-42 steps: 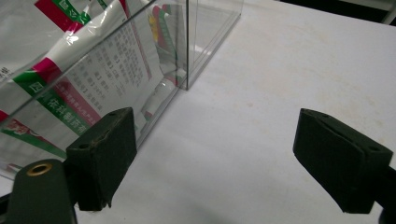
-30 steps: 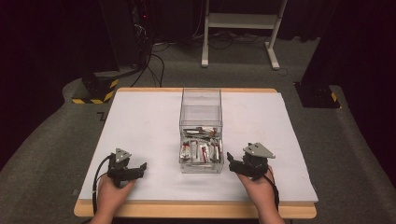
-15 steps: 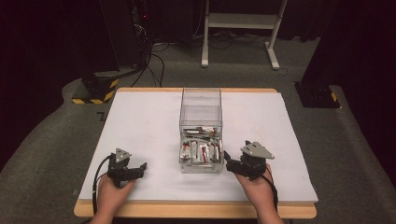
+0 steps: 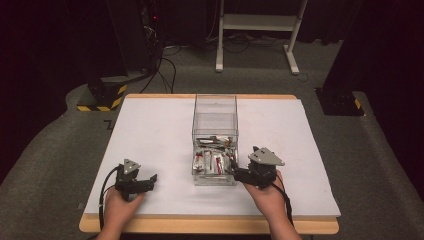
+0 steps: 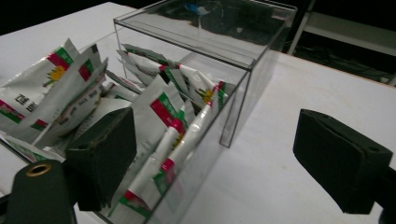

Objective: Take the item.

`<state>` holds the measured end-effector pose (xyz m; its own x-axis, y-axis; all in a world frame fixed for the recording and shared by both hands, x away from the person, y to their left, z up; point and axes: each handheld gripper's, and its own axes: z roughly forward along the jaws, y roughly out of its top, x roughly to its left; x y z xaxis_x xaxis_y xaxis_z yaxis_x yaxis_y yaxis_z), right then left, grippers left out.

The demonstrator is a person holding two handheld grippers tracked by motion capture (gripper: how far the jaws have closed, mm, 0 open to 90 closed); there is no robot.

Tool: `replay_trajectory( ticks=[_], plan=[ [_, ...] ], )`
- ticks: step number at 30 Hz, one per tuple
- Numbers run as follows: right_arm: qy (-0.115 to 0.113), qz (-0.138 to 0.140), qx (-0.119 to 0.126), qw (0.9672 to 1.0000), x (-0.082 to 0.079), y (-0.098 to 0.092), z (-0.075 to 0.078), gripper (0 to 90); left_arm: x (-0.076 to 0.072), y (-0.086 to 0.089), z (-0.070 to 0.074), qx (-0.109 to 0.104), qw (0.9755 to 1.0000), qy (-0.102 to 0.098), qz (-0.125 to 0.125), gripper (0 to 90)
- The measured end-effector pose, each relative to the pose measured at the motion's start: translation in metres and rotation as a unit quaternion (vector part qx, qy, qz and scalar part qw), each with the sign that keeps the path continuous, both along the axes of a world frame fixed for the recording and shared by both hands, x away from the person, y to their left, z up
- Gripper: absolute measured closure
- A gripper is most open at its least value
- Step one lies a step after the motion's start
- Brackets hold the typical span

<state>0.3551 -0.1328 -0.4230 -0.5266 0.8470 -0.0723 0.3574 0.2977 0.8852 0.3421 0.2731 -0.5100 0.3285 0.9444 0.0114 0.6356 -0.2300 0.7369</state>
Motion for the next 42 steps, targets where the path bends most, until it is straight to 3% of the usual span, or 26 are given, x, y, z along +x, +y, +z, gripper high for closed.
replay_trajectory(
  ticks=[27, 42],
  plan=[
    [0.009, 0.06, 0.0, 0.9982, 0.004, 0.053, 0.006, 14.1, 0.0, 0.0, 0.0, 0.0, 1.0, 0.0, 0.0, 13.5],
    [0.014, 0.078, -0.003, 0.9968, 0.001, 0.067, 0.003, 16.5, 0.0, 0.0, 0.0, 0.0, 1.0, 0.0, 0.0, 13.5]
  ],
)
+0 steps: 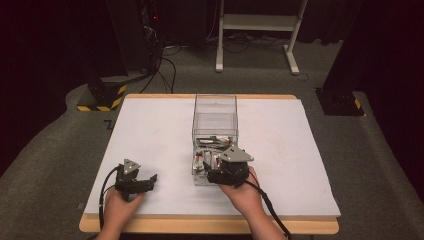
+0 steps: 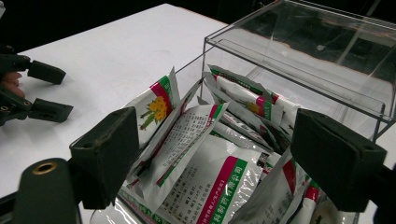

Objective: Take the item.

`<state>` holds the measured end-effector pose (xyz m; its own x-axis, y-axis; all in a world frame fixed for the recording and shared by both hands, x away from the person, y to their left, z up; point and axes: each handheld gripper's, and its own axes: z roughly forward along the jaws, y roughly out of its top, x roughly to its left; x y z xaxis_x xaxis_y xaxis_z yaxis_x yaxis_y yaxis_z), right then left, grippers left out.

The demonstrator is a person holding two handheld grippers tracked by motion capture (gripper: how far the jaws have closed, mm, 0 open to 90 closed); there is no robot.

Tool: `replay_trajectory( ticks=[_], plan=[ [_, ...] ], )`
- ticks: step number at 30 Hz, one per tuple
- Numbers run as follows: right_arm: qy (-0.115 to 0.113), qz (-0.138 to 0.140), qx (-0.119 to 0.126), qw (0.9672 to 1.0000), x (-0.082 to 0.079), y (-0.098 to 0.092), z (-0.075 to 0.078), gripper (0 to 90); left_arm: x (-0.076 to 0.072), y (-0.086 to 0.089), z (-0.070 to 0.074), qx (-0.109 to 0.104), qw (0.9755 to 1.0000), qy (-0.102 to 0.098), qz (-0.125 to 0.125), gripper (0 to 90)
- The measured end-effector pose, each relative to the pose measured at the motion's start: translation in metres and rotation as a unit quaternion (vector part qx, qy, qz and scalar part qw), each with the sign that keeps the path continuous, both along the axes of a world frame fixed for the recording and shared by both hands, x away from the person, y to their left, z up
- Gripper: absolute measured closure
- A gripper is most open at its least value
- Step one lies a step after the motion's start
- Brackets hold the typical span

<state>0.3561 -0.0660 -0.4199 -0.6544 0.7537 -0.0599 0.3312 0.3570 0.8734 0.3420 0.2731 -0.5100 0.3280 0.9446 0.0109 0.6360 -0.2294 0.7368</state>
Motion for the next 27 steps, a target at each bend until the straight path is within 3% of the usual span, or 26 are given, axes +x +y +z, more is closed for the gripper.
replay_trajectory(
  ticks=[7, 16, 21, 23, 27],
  plan=[
    [0.001, 0.001, 0.003, 1.0, -0.0026, 0.0016, -0.0012, 26.1, 0.0, 0.0, 0.0, 0.0, 1.0, 0.0, 0.0, 13.5],
    [-0.004, 0.011, 0.007, 0.9999, -0.0088, 0.0018, 0.0004, 45.5, 0.0, 0.0001, 0.0, 0.0, 1.0, 0.0, 0.0, 13.5],
    [0.019, 0.009, 0.008, 0.9997, -0.009, 0.0029, -0.004, 56.0, 0.0, 0.0, 0.0, 0.0, 1.0, 0.0, 0.0, 13.6],
    [0.021, 0.006, 0.01, 0.9997, -0.0093, 0.0025, -0.0041, 57.8, 0.0, 0.0, 0.0, 0.0, 1.0, 0.0, 0.0, 13.6],
    [0.046, 0.001, 0.022, 0.9987, -0.0081, 0.0002, -0.0049, 61.7, 0.0, 0.0, 0.0, 0.0, 1.0, 0.0, 0.0, 13.6]
  ],
)
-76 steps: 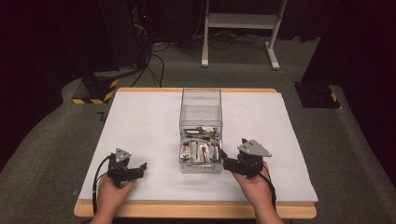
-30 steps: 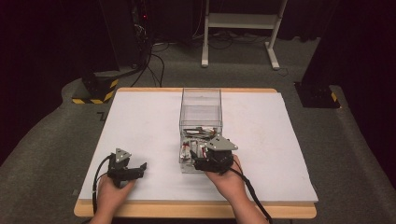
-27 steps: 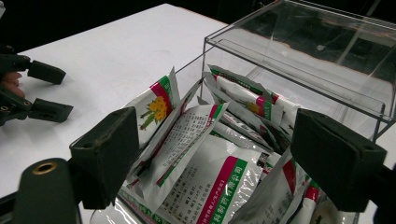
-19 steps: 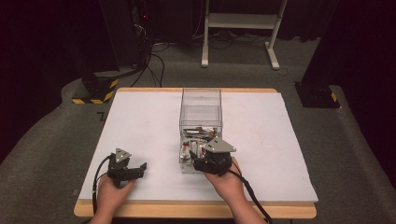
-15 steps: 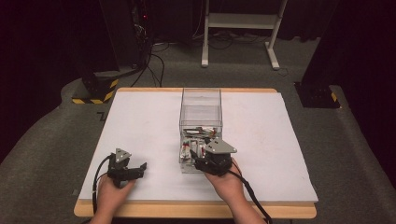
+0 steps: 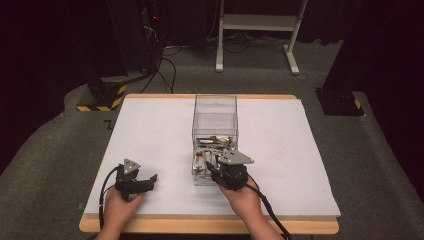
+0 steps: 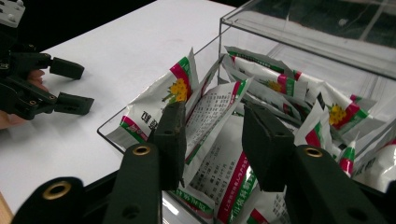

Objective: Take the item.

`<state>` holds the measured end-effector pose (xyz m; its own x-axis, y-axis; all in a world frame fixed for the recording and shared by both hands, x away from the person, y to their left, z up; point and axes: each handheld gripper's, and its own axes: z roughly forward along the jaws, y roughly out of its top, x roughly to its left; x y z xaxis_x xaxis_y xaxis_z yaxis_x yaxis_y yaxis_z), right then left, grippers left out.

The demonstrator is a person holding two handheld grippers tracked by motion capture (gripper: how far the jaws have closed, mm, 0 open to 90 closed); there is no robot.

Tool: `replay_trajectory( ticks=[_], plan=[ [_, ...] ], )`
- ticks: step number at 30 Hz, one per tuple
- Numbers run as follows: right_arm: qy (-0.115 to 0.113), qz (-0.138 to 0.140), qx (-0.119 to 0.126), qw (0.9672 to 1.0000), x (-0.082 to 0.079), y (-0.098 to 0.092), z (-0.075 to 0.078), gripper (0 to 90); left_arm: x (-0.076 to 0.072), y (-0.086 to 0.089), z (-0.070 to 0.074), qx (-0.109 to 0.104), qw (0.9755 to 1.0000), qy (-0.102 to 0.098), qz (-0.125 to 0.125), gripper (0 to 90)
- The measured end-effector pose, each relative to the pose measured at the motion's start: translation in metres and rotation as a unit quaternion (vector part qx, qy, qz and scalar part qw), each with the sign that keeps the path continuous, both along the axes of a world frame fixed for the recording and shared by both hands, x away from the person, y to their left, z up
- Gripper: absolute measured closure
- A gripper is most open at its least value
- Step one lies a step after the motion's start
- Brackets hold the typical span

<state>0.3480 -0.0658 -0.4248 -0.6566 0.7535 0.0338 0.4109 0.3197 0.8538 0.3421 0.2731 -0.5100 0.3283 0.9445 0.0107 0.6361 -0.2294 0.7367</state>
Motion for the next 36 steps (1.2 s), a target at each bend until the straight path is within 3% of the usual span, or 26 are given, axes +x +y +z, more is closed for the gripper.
replay_trajectory(
  ticks=[6, 13, 23, 28, 36],
  plan=[
    [0.025, -0.004, 0.004, 0.9997, -0.0007, -0.0007, -0.0035, 66.7, 0.0, 0.0, 0.0, 0.0, 1.0, 0.0, 0.0, 13.6],
    [0.03, -0.009, -0.004, 0.9995, 0.0001, 0.0027, -0.0075, 71.0, 0.0, 0.0, 0.0, 0.0, 1.0, 0.0, 0.0, 13.5],
    [0.014, -0.002, -0.011, 0.9998, 0.0006, -0.0005, -0.0076, 89.4, 0.0, 0.0, 0.0, 0.0, 1.0, 0.0, 0.0, 13.6],
    [0.004, -0.001, -0.013, 0.9999, -0.0003, -0.0014, -0.0071, 90.0, 0.0, 0.0, 0.0, 0.0, 1.0, 0.0, 0.0, 13.5],
    [-0.02, -0.01, 0.005, 0.9998, -0.0037, -0.0067, -0.0002, 90.0, 0.0, 0.0, 0.0, 0.0, 1.0, 0.0, 0.0, 13.5]
  ],
)
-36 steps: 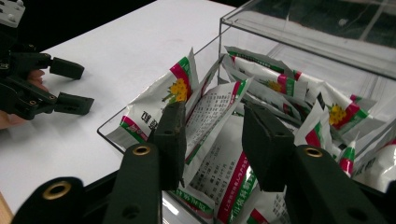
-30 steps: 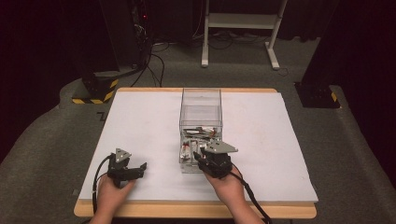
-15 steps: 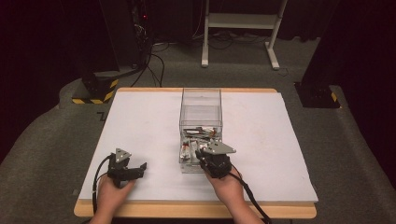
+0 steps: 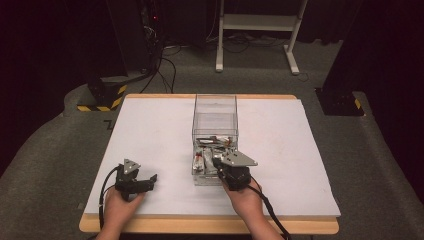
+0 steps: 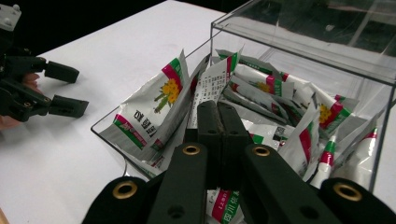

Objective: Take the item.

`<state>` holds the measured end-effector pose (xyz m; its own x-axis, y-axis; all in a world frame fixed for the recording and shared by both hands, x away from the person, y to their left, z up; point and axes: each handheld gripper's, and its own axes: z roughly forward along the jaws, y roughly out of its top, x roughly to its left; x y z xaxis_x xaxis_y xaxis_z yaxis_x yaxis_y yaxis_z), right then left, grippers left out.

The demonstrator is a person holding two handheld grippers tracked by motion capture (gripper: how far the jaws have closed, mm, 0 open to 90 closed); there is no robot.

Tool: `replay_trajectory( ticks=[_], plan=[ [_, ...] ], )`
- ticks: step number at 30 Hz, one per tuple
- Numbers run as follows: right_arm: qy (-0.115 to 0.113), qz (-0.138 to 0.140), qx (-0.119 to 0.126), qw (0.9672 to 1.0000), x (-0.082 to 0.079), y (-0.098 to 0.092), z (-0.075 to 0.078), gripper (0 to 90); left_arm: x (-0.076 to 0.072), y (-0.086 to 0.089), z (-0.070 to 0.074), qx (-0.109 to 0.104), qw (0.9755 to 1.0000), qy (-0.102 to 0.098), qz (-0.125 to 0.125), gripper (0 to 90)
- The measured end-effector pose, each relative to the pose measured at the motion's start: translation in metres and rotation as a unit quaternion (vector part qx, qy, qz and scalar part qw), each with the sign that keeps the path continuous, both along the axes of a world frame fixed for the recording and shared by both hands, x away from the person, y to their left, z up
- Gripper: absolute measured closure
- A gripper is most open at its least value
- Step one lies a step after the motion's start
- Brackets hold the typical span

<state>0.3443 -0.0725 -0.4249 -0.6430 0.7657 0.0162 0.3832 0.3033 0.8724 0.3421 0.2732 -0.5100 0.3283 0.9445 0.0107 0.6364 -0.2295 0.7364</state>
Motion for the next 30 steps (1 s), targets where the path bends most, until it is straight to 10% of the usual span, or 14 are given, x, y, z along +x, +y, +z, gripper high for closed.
replay_trajectory(
  ticks=[30],
  plan=[
    [-0.042, -0.016, 0.034, 0.9984, -0.003, -0.014, 0.016, 90.0, 0.0, 0.0, 0.0, -0.001, 1.0, -0.001, 0.001, 13.6]
  ],
)
